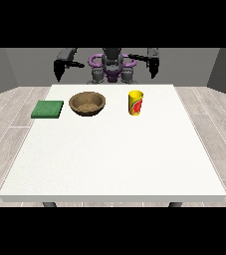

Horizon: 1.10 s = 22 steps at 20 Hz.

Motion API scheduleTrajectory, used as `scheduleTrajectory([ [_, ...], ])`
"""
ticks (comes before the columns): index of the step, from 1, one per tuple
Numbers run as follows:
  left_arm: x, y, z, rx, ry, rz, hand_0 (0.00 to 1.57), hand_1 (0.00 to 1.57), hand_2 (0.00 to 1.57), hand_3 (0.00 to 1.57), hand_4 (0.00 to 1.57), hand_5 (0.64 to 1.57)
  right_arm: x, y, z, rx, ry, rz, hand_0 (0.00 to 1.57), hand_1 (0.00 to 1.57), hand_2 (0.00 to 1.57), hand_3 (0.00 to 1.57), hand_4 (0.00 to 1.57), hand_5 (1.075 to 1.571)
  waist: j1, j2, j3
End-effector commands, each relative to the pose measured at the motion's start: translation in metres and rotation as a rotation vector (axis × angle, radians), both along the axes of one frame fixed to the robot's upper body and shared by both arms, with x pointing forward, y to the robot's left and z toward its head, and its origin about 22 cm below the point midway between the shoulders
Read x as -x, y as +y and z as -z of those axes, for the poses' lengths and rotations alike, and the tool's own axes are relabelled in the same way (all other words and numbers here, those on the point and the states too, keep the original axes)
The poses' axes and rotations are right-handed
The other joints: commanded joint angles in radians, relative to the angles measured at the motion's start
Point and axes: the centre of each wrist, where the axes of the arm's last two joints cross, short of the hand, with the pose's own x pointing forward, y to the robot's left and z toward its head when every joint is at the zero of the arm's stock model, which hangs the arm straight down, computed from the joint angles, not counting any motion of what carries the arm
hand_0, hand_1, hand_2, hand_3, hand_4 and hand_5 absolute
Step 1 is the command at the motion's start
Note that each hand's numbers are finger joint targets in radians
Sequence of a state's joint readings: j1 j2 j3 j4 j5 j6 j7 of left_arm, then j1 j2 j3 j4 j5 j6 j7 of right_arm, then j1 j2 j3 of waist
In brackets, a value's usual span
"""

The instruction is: Pick the cup and pour the ball into the bowl, then pick the bowl and place it on the pad

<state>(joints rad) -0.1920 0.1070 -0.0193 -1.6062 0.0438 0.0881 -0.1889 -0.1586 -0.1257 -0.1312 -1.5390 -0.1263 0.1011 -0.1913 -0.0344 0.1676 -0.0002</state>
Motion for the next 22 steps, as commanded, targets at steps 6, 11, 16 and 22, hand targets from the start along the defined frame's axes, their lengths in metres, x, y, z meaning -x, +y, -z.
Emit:
scheduleTrajectory([
  [6, -0.05, 0.027, 0.008, -0.018, -0.029, -0.034, 0.0, 0.0, 0.0, 0.0, 0.0, 1.245, -0.027, -0.035, -0.006, 0.014, -0.056, -0.023, 0.0, 0.0, 0.0, 0.0, 0.0, 1.561, -0.033, 0.058, 0.0001],
  [11, -0.059, -0.001, 0.035, -0.06, -0.059, -0.079, 0.0, 0.0, 0.0, 0.0, 0.0, 1.239, -0.039, -0.043, -0.008, 0.002, -0.048, -0.018, 0.0, 0.0, 0.0, 0.0, 0.0, 1.563, -0.052, 0.072, 0.0001],
  [16, -0.056, -0.01, 0.065, -0.046, -0.039, -0.07, 0.0, 0.0, 0.0, 0.0, 0.0, 1.249, -0.036, -0.074, 0.005, -0.006, -0.063, -0.005, 0.0, 0.0, 0.0, 0.0, 0.0, 1.563, -0.04, 0.086, 0.0003],
  [22, -0.072, -0.016, 0.085, -0.03, -0.066, -0.113, 0.0, 0.0, 0.0, 0.0, 0.0, 1.262, -0.045, -0.04, -0.001, -0.015, -0.096, -0.029, 0.0, 0.0, 0.0, 0.0, 0.0, 1.559, -0.078, 0.124, -0.0003],
])
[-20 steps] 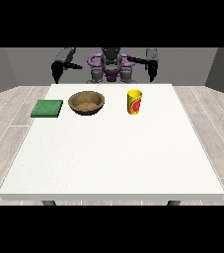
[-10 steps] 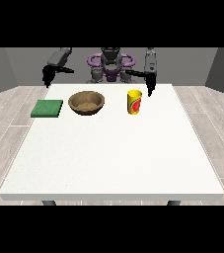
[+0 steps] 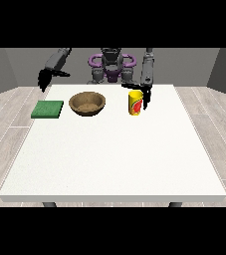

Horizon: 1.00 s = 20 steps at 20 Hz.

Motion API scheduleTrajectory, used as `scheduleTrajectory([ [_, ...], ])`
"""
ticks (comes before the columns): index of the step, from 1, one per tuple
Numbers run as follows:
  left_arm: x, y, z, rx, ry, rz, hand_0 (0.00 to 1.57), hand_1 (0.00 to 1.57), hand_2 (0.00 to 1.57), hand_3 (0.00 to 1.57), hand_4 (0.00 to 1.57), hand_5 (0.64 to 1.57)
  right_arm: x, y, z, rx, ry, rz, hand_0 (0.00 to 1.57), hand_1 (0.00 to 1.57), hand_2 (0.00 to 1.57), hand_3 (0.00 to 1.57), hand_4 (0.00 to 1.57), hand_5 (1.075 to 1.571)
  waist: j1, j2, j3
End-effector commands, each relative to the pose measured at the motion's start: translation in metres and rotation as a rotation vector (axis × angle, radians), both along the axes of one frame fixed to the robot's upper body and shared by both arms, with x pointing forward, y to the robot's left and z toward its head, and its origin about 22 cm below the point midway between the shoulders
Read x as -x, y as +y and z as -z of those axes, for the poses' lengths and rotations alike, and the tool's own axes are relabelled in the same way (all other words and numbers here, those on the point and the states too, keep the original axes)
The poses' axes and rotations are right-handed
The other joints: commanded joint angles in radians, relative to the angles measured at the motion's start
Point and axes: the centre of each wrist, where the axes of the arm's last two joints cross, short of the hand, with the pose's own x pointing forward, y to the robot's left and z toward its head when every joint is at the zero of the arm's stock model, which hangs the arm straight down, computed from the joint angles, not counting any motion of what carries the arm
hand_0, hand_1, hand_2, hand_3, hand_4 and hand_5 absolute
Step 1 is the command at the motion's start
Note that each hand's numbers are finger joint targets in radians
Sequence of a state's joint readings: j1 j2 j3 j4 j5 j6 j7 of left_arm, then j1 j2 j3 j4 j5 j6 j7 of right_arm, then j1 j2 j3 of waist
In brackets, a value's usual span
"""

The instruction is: Pick the cup and pour the ball into the bowl, then pick the bowl and place it on the pad

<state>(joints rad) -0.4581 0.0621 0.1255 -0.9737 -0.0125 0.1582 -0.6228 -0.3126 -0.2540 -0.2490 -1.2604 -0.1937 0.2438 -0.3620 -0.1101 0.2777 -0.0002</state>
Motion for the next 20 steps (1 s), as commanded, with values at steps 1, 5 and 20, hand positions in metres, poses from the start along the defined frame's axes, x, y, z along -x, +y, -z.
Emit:
scheduleTrajectory([
  [1, 0.0, 0.009, 0.021, 0.006, 0.049, 0.005, 0.0, 0.0, 0.0, 0.0, 0.0, 1.254, 0.003, -0.019, 0.003, 0.013, 0.06, 0.016, 0.0, 0.0, 0.0, 0.0, 0.0, 1.558, 0.006, -0.042, -0.0001],
  [5, -0.001, 0.009, 0.032, 0.01, 0.009, -0.017, 0.0, 0.0, 0.0, 0.0, 0.0, 1.238, 0.004, -0.015, 0.011, 0.003, 0.007, -0.005, 0.0, 0.0, 0.0, 0.0, 0.0, 1.56, -0.01, 0.019, -0.0001],
  [20, -0.015, -0.006, 0.021, -0.462, 0.016, -0.281, 1.36, 1.36, 1.57, 1.57, 0.95, 1.525, 0.009, -0.083, 0.005, -0.01, 0.037, 0.04, 0.0, 0.0, 0.0, 0.0, 0.0, 1.555, -0.034, -0.049, 0.0021],
])
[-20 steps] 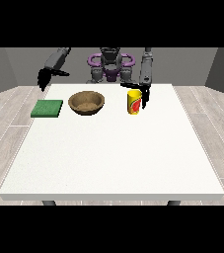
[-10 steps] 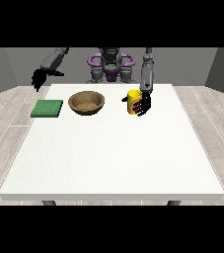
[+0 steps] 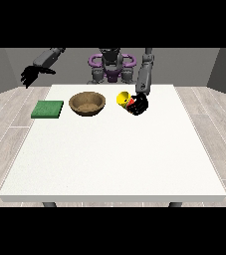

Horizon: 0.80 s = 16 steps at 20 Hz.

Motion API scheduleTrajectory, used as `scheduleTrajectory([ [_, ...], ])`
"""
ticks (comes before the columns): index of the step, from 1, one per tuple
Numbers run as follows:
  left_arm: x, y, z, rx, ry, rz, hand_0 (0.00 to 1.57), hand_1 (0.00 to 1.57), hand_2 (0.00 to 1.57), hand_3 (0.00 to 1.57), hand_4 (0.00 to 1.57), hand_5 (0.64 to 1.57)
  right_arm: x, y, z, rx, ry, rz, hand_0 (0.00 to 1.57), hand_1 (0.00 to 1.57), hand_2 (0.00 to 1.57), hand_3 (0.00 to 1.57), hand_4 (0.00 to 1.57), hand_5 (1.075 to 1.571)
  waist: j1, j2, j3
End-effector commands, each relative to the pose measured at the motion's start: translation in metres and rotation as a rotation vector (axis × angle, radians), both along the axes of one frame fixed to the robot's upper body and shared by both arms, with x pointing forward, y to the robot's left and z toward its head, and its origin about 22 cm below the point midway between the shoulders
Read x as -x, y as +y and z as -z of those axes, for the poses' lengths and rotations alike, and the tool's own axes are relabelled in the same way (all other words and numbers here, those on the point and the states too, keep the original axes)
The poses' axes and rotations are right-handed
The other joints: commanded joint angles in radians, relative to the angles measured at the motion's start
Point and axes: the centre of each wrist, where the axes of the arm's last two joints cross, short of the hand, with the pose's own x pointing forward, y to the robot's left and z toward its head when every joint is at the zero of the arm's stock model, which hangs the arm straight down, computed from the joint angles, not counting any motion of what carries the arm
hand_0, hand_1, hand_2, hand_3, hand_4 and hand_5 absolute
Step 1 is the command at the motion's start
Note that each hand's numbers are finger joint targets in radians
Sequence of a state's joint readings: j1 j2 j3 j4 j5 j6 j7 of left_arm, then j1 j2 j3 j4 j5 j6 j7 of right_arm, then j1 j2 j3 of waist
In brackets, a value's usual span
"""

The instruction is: Pick the cup and pour the ball into the bowl, then pick the bowl and place it on the pad

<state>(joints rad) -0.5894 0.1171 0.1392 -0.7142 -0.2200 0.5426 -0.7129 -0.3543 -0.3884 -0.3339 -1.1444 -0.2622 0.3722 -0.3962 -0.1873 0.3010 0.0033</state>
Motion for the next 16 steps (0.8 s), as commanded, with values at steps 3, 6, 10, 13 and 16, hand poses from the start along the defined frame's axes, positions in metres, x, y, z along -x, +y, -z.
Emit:
scheduleTrajectory([
  [3, -0.011, -0.034, -0.018, -0.192, 0.07, 0.025, 1.37, 1.37, 1.57, 1.57, 1.02, 1.532, 0.007, -0.035, 0.022, -0.006, 0.139, 0.084, 0.0, 0.0, 0.06, 0.0, 0.0, 1.558, 0.09, -0.146, -0.0006],
  [6, -0.01, -0.055, -0.02, -0.276, 0.133, 0.056, 1.38, 1.38, 1.57, 1.57, 1.03, 1.536, 0.02, -0.047, 0.043, -0.03, 0.214, 0.144, 0.0, 0.0, 0.0, 0.0, 0.0, 1.56, 0.146, -0.225, -0.0007],
  [10, 0.001, -0.086, -0.016, -0.331, 0.23, 0.126, 1.4, 1.4, 1.57, 1.57, 1.11, 1.567, 0.065, -0.066, 0.086, -0.018, 0.306, 0.205, 0.0, 0.0, 0.0, 0.0, 0.0, 1.56, 0.201, -0.327, -0.0017],
  [13, -0.003, -0.116, -0.036, -0.375, 0.235, 0.144, 1.4, 1.4, 1.57, 1.57, 1.11, 1.567, 0.064, -0.082, 0.079, -0.046, 0.317, 0.243, 0.0, 0.0, 0.0, 0.0, 0.0, 1.557, 0.24, -0.339, -0.0018],
  [16, -0.006, -0.107, -0.037, -0.471, 0.206, 0.092, 1.38, 1.38, 1.57, 1.57, 1.14, 1.567, 0.066, -0.069, 0.092, -0.027, 0.317, 0.219, 0.0, 0.0, 0.04, 0.0, 0.0, 1.558, 0.229, -0.321, -0.0021],
])
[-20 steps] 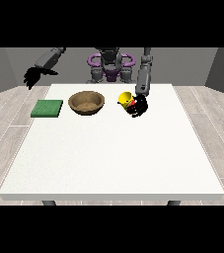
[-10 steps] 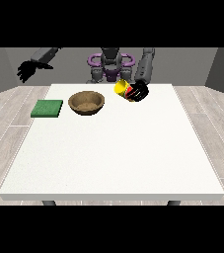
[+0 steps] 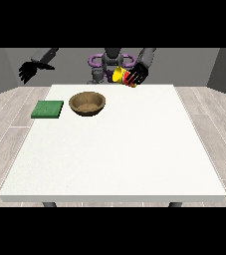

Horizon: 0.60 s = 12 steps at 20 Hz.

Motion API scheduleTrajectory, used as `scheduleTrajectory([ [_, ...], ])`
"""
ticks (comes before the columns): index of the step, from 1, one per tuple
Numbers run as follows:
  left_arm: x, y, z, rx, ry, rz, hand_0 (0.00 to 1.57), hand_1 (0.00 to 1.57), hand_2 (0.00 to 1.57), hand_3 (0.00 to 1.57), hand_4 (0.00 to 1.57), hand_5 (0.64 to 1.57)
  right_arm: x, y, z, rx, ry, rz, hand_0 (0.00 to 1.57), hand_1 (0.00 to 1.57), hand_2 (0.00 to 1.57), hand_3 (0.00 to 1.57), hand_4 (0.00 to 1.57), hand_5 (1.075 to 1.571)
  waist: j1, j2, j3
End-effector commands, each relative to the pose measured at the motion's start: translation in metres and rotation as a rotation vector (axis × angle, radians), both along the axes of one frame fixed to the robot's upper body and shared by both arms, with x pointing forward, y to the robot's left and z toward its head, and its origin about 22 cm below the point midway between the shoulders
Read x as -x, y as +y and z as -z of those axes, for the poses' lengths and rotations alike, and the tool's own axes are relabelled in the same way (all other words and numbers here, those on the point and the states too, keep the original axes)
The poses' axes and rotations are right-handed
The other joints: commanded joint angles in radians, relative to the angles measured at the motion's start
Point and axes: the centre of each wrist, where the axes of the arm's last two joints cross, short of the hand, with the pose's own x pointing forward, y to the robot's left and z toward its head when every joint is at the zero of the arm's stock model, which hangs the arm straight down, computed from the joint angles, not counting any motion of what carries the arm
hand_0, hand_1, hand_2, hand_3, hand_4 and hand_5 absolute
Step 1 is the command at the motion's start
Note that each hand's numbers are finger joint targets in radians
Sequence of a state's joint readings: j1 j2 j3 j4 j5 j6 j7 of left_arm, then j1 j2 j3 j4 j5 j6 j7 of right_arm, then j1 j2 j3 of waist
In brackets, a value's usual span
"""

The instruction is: Pick the cup and pour the ball into the bowl, then pick the bowl and place it on the pad

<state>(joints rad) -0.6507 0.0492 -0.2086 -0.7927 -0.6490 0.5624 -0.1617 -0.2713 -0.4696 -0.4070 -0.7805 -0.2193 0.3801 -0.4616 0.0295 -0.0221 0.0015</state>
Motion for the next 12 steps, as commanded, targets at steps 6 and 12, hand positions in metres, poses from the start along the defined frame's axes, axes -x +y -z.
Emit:
scheduleTrajectory([
  [6, 0.014, -0.055, -0.01, -0.256, -0.028, 0.036, 1.28, 1.28, 1.57, 1.57, 1.0, 1.569, 0.027, -0.023, 0.019, -0.018, 0.039, 0.065, 0.0, 0.0, 0.0, 0.0, 0.0, 1.552, 0.06, -0.038, 0.0003],
  [12, 0.026, -0.073, -0.012, -0.4, -0.072, 0.076, 0.68, 0.68, 1.57, 1.53, 0.89, 1.571, 0.008, -0.02, 0.009, -0.014, 0.028, 0.057, 0.0, 0.0, 0.0, 0.0, 0.0, 1.551, 0.041, -0.017, -0.0006],
])
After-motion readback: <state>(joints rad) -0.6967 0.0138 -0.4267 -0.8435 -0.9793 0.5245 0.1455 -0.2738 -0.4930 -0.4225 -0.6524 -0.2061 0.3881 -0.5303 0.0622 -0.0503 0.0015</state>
